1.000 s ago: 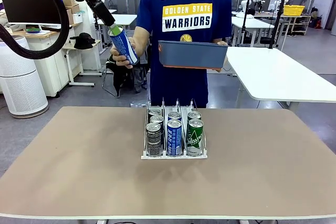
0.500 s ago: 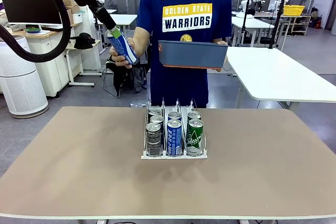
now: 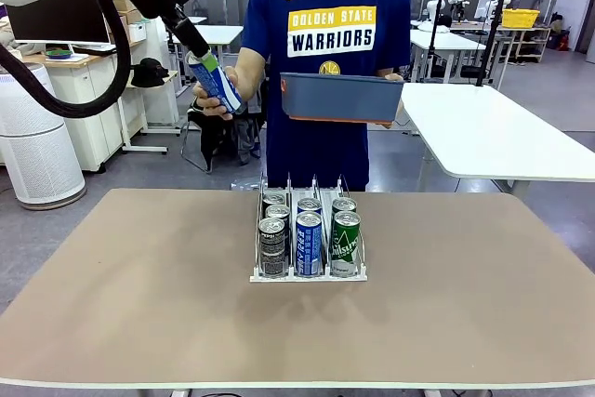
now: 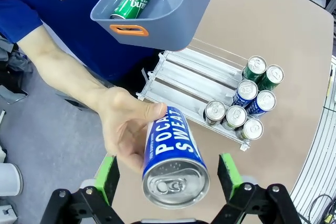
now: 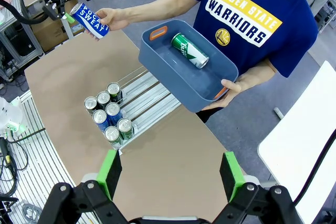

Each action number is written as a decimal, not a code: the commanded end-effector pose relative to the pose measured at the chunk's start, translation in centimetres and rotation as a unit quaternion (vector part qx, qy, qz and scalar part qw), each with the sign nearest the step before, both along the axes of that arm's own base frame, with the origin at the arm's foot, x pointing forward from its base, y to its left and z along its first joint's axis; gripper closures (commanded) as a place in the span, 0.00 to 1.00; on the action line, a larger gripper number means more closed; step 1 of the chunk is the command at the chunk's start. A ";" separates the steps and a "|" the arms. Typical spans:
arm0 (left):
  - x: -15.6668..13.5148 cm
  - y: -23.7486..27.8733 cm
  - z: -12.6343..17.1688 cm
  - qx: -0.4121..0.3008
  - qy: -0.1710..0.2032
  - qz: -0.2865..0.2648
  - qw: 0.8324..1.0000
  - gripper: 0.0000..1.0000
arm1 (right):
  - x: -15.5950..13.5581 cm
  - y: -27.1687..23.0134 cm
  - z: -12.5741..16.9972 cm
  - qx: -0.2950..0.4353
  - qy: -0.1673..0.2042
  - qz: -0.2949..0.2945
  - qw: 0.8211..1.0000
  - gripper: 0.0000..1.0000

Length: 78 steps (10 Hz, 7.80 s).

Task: Fill the beverage cans into the dispenser.
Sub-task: Pick up the Ionic drink handed by the human, then place the picked Ionic drink in the line of the Automatic Can Dispenser with the same cans.

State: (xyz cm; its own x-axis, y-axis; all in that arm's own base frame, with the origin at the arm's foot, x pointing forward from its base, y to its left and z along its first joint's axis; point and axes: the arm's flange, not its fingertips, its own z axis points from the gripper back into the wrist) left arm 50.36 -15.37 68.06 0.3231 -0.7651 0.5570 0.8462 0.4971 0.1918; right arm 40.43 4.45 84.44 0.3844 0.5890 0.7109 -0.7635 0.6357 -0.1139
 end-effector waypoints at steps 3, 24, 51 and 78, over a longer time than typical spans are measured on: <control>0.6 0.9 -1.7 -0.024 -0.008 -0.014 1.000 0.00 | 0.0 0.1 0.0 0.001 0.003 0.003 1.000 0.00; 1.2 -0.2 -2.3 -0.010 0.009 0.018 1.000 1.00 | 0.0 0.1 0.0 0.001 0.003 0.003 1.000 0.00; 1.2 -0.1 -2.2 0.004 0.018 0.023 1.000 0.46 | 0.0 0.1 0.0 0.001 0.003 0.003 1.000 0.00; -8.2 -12.5 -4.8 -0.030 0.103 0.039 0.993 0.42 | 0.0 0.1 0.0 0.001 0.003 0.003 1.000 0.00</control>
State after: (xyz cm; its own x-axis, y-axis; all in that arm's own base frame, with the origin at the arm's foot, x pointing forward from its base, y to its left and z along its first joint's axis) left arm 42.13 -28.04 62.72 0.4866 -0.7121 0.5061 0.8309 0.5562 -0.0162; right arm 40.43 4.47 84.44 0.3842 0.5891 0.7109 -0.7637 0.6355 -0.1139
